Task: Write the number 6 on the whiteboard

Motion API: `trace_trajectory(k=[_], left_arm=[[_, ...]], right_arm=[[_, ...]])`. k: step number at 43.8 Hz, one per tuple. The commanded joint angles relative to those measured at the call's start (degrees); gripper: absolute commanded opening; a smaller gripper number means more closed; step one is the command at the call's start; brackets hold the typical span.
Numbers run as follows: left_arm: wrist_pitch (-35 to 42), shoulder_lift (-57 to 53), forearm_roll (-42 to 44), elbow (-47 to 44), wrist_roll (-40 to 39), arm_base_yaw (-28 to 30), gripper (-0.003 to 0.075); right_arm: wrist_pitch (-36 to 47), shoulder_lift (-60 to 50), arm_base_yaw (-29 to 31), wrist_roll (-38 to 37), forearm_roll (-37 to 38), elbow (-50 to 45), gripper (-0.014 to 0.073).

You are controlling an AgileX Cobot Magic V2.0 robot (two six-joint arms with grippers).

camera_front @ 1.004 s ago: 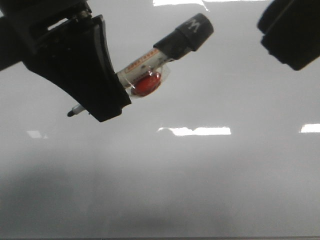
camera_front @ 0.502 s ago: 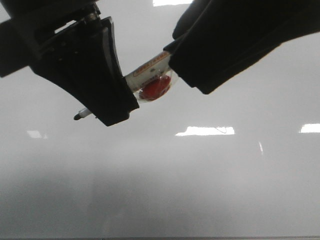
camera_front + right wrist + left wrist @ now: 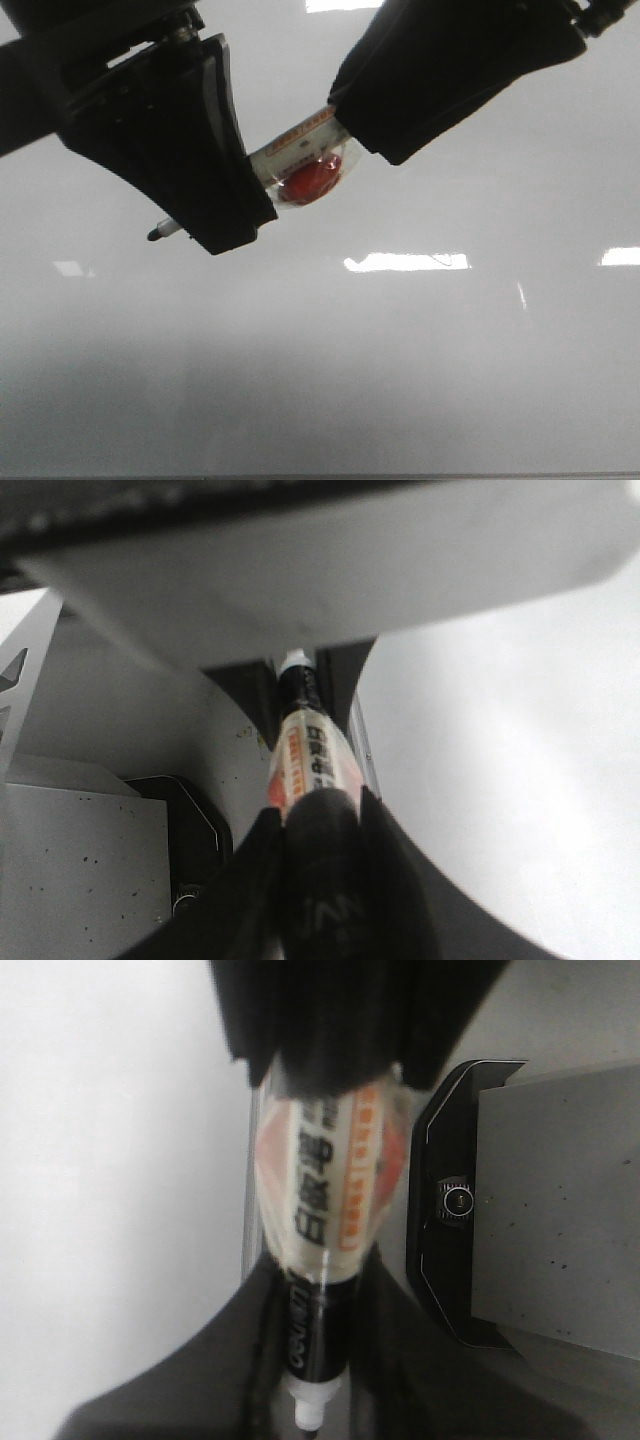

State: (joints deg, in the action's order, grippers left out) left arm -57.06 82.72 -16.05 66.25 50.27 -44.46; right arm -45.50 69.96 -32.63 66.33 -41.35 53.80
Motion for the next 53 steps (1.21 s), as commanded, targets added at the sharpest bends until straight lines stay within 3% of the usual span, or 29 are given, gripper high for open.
trace_trajectory(k=[1, 4, 7, 15, 19, 32, 43, 47, 53], left_arm=[[1.82, -1.65, -1.33, 1.86, -0.78, -0.46, -0.002], [1.71, -1.65, -1.33, 1.86, -0.88, -0.46, -0.0015], [1.71, -1.65, -1.33, 1.86, -1.01, -0.35, 0.0043], [3.08, -2.89, -0.91, 1.86, -3.96, -0.07, 0.0375], [3.2, -5.61, 0.73, 1.86, -6.68, 1.43, 0.0447], [3.54, -19.31, 5.15, -0.04, -18.94, 13.05, 0.0438], [4.61, -26.52, 5.15, -5.54, -28.46, 21.38, 0.0438], [4.61, -27.57, 5.15, -6.56, -28.46, 22.37, 0.0438], [5.13, -27.68, 5.15, -6.55, -28.46, 22.37, 0.0438]], right_arm=[[1.03, -1.17, -0.09, 0.57, -4.07, 2.0, 0.0031], [1.03, -1.17, -0.09, 0.57, -4.07, 2.0, -0.0024], [1.03, -1.17, -0.09, 0.57, -4.07, 2.0, -0.0072], [1.21, -1.17, 0.65, -1.82, -3.32, 2.0, -0.0066], [1.26, -2.05, 2.8, -7.25, 0.54, 2.0, -0.0066], [-0.58, -12.79, 11.64, -28.65, 15.08, 2.0, -0.0066], [-0.76, -22.17, 18.76, -49.71, 21.41, 0.61, -0.0066], [3.31, -25.32, 20.19, -51.98, 21.43, -3.96, -0.0066], [15.84, -26.76, 20.08, -52.03, 20.81, -11.9, -0.0067]])
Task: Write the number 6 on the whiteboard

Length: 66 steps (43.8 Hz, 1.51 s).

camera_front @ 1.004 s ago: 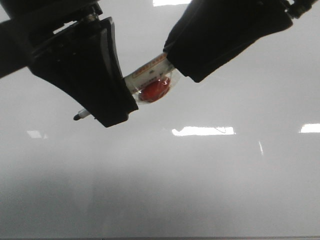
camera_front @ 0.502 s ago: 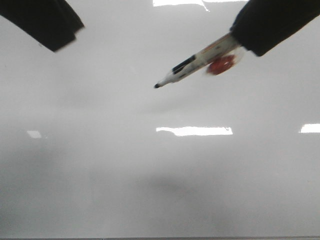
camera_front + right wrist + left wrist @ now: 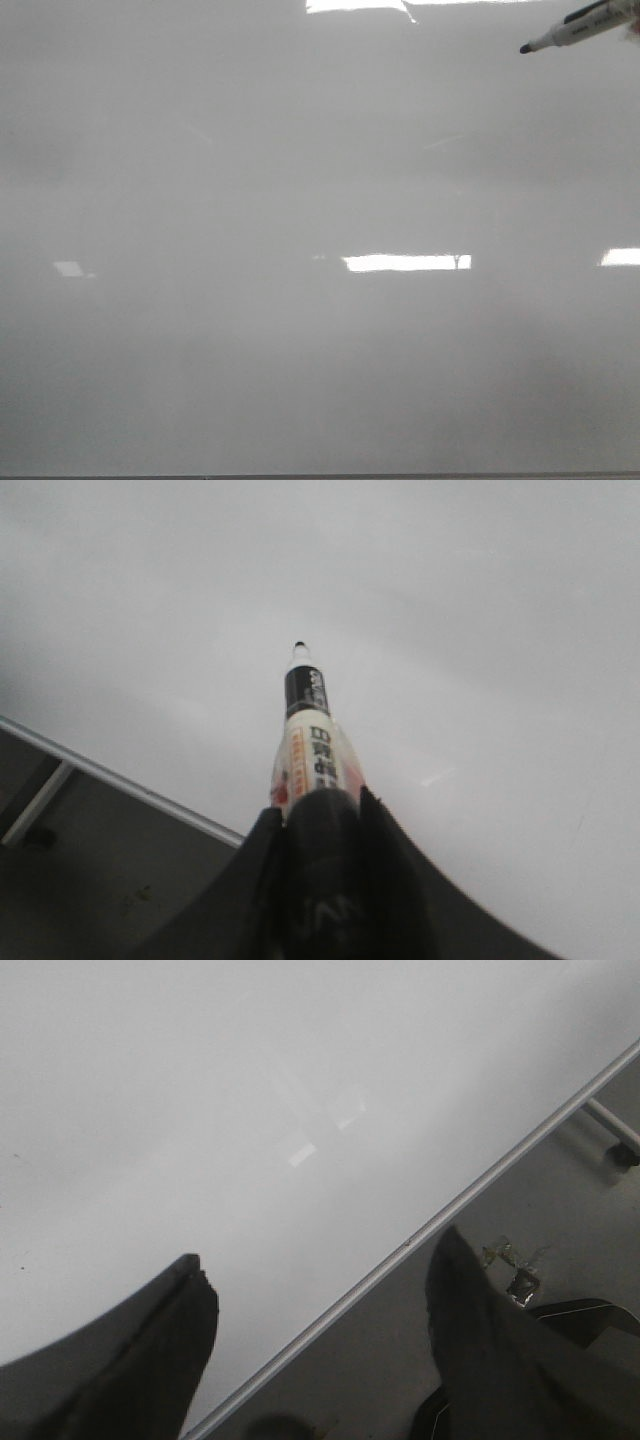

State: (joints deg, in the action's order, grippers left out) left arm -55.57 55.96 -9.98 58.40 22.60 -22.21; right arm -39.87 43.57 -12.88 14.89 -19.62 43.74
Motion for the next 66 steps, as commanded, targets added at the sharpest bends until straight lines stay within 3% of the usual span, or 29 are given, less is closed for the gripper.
trace_trajectory(k=[1, 27, 47, 54, 66], left_arm=[[3.9, -0.92, -0.93, 1.31, -0.79, 0.11, 0.0438], [6.36, -0.92, -1.04, 1.31, -0.79, 0.11, 0.0438], [7.37, -0.92, -1.04, 1.31, -0.79, 0.11, 0.0438], [7.37, -0.92, -1.04, 1.31, -0.79, 0.11, 0.0438], [7.48, -0.92, -1.12, 1.31, -0.79, 0.11, 0.0438]], right_arm=[[11.53, -0.14, 0.33, -0.54, -0.92, -2.47, -0.0067], [32.59, 11.25, -2.66, 0.47, -3.51, -3.81, -0.0067], [36.74, 21.49, -4.58, 0.47, -3.57, 4.6, -0.0067], [35.39, 24.68, -4.16, 0.51, -3.52, 5.34, -0.0067], [21.63, 27.97, -4.6, 3.42, -2.1, 5.22, -0.0067]])
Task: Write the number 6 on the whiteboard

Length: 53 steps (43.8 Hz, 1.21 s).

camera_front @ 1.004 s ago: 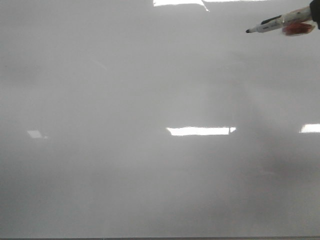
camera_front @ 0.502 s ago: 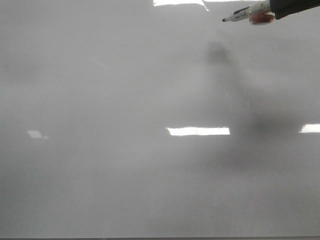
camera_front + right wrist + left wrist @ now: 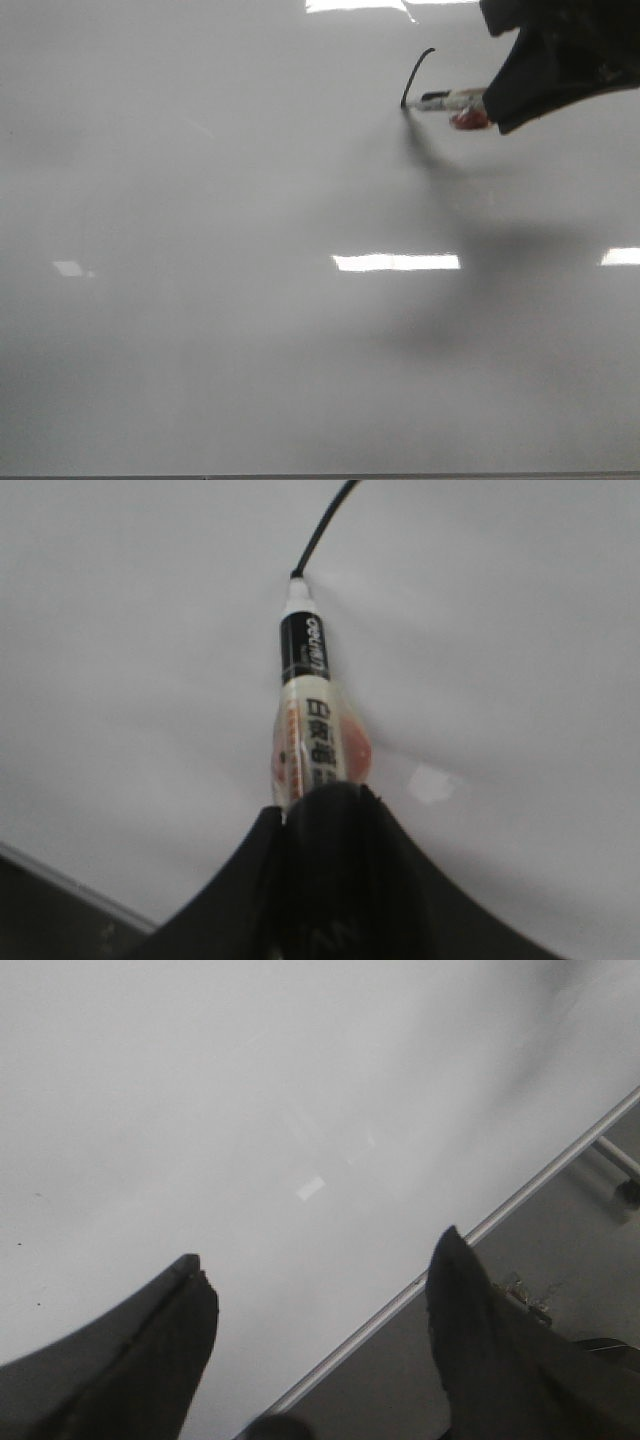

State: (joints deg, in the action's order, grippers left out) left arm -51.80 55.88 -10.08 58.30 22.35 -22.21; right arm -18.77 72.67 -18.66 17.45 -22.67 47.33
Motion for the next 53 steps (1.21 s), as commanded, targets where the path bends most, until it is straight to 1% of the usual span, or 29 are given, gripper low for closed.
trace_trajectory(k=[1, 4, 7, 9, 15, 21, 29, 35, 43, 48, 51, 53], left_arm=[[3.71, -0.84, -0.9, 1.4, -0.54, 0.11, 0.0438], [3.71, -0.84, -0.9, 1.4, -0.54, 0.11, 0.0438], [3.71, -0.84, -0.9, 1.4, -0.54, 0.11, 0.0438], [3.71, -0.84, -0.9, 1.4, -0.54, 0.11, 0.0438], [3.71, -0.84, -0.9, 1.4, -0.54, 0.11, 0.0438], [3.6, -0.84, -0.79, 1.4, -0.17, 0.11, 0.0438], [4.2, -0.74, -1.42, 1.4, 3.77, -1.2, 0.0438], [3.54, 0.92, -4.63, 1.73, 9.84, -5.93, 0.0438], [3.54, 5.55, -4.87, 1.87, 16.49, -15.85, 0.0439], [3.54, 9.54, -4.87, 2.48, 16.74, -21.5, 0.0442], [3.29, 12.42, -4.9, 3.88, 17.21, -24.2, 0.0442], [3.18, 14.22, -5.43, 5.07, 19.0, -25.99, 0.0442]], right_arm=[[0.63, -1.59, 1.87, 0.87, 0.98, 1.64, -0.0067], [2.11, -3.24, 3.31, 0.87, 0.98, 1.64, -0.0067], [4.65, -4.09, 3.48, 0.87, 0.98, 1.72, -0.0067], [5.75, -3.91, 2.77, 0.87, 0.87, 1.76, -0.0067], [5.46, -2.03, -0.54, 0.78, 0.87, 2.01, -0.0067], [0.43, -8.77, -2.61, 2.23, 0.96, 0.93, -0.0067], [-10.85, -19.21, -4.71, 11.23, 0.96, -1.6, -0.0067], [-18.99, -24.05, -4.71, 15.83, 0.91, -1.6, -0.0067], [-30.03, -27.4, -4.71, 23.31, 0.59, -1.6, -0.0067], [-34.52, -27.52, -4.71, 28.3, -3.4, -1.52, -0.0067], [-35.06, -27.52, -4.71, 31.79, -6.95, -1.52, -0.0067], [-35.12, -27.52, -4.71, 34.51, -9.3, -1.52, -0.0067]])
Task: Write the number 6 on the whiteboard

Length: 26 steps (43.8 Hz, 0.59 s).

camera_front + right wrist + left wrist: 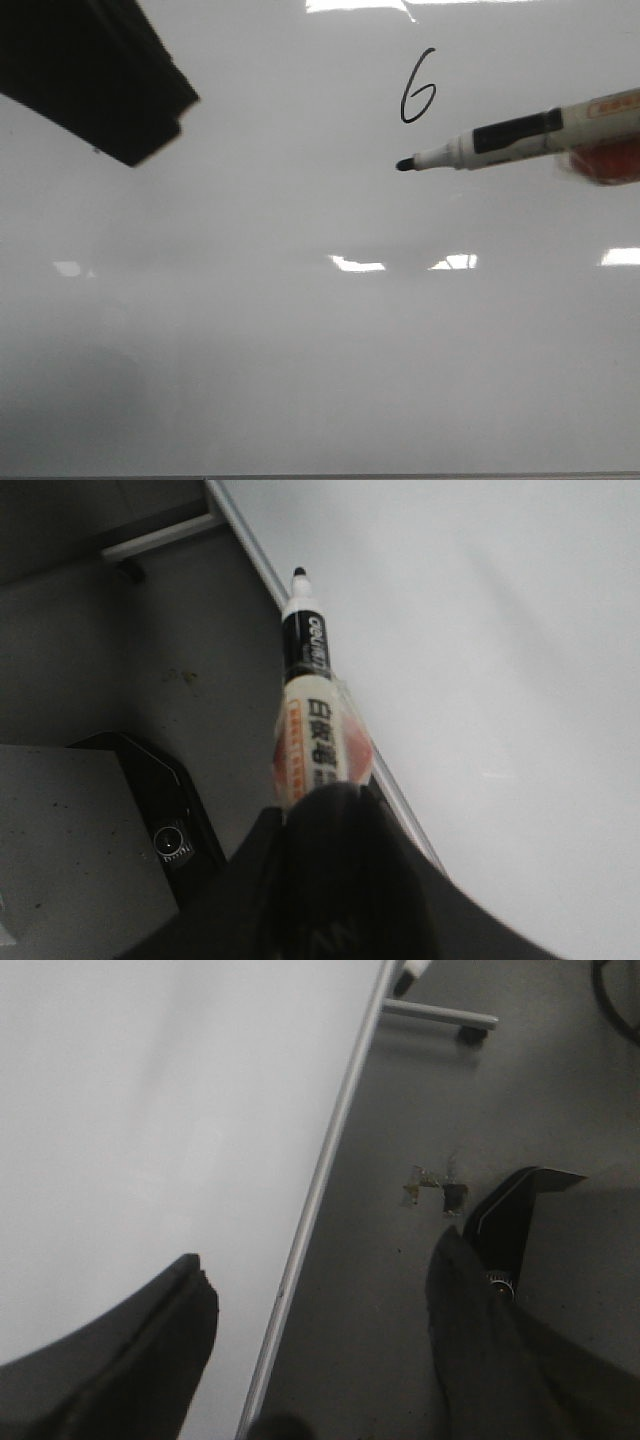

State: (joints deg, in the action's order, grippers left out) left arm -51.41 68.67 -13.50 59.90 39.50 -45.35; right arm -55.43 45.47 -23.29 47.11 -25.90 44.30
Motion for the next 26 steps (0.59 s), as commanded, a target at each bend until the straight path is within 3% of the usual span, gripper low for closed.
trace_trajectory(k=[1, 12, 26], left_arm=[[2.79, 2.15, -2.42, 4.03, 2.37, -3.56, 0.0442], [2.79, 9.31, -14.36, 10.39, 15.03, -8.43, 0.0441], [3.6, 12.03, -15.04, 11.7, 17.18, -9.82, 0.0441]], right_arm=[[1.54, -0.33, -0.09, 5.45, -6.86, 1.51, -0.0067], [1.68, -0.33, -0.09, 9.21, -9.9, 1.51, -0.0067], [1.92, -0.33, -0.09, 9.21, -9.9, 1.51, -0.0067]])
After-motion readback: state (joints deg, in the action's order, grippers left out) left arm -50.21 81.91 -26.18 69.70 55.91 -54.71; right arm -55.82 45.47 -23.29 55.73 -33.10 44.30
